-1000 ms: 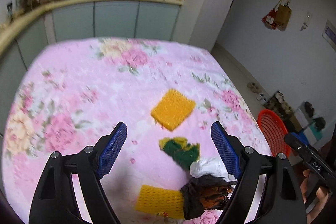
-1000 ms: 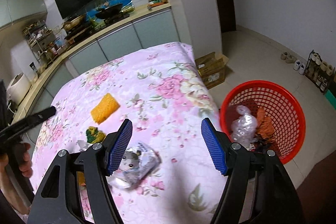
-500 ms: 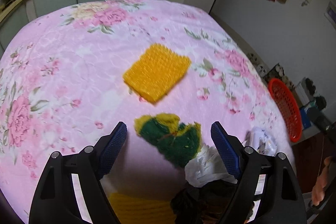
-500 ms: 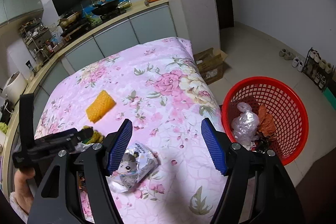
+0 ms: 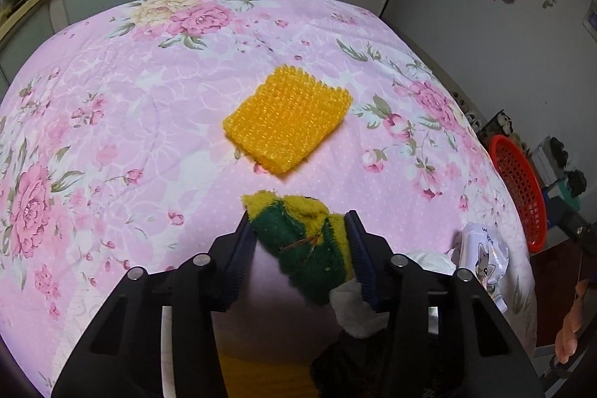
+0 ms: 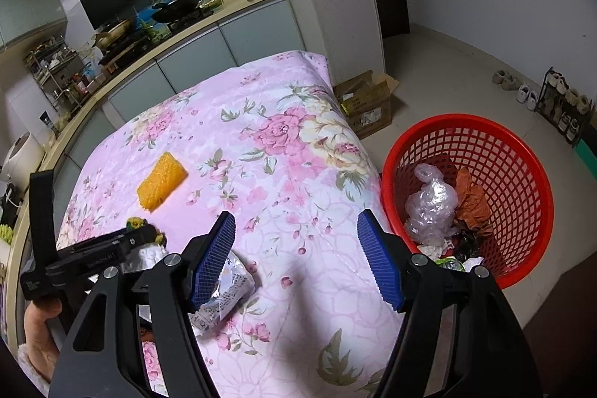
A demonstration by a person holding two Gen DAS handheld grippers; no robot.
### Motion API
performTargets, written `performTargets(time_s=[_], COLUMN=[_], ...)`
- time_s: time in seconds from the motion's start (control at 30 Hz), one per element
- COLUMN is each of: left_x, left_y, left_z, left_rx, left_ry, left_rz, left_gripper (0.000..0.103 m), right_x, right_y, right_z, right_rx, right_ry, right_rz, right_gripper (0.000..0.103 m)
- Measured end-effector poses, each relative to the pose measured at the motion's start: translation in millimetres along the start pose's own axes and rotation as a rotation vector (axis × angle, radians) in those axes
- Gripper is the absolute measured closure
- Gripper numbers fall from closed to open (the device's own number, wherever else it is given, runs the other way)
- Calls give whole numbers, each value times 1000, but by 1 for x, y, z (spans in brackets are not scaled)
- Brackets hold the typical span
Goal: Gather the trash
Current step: 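Grasp the green-and-yellow sponge with the left tool, then grasp the cat-print plastic bag with the right tool while the left tool holds the sponge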
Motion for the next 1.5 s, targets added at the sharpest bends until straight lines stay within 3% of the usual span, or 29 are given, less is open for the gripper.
performTargets(time_s=[0.17,0.6,0.7,0.87,1.27,1.5], left_x=[-4,-25,-26,-26,-24,-24], left_y=[8,38,42,44,47,49], left_z=[-9,-66,-72,-78,-85,-84], left_rx=[0,-39,-43,-45,-67,-71], left_ry=[-27,-219,-233,-248,-269,-271], left_rz=[-22,-93,-99,-100,-102,-111], left_gripper=[60,60,60,60,60,60], right_x=[2,23,34,50,33,40], right_y=[2,43,57,77,58,78], right_z=[2,8,8,12,34,36], right_rx=[-6,-62,-90,-106,39,-34], right_ry=[8,63,89,123,64,105], right_rz=[-4,-92,-120,-197,-192,-202], right_gripper=[37,37,31,31,31,31])
Point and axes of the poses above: each gripper's, at about its wrist camera, not at the fingertips, and z roughly the way its jaws point, y to its left, x to its underside, the point moved 7 cm from there along z, roughly the way its jaws point, and after that the axes turned 14 degrees about x, right-handed, at the moved point
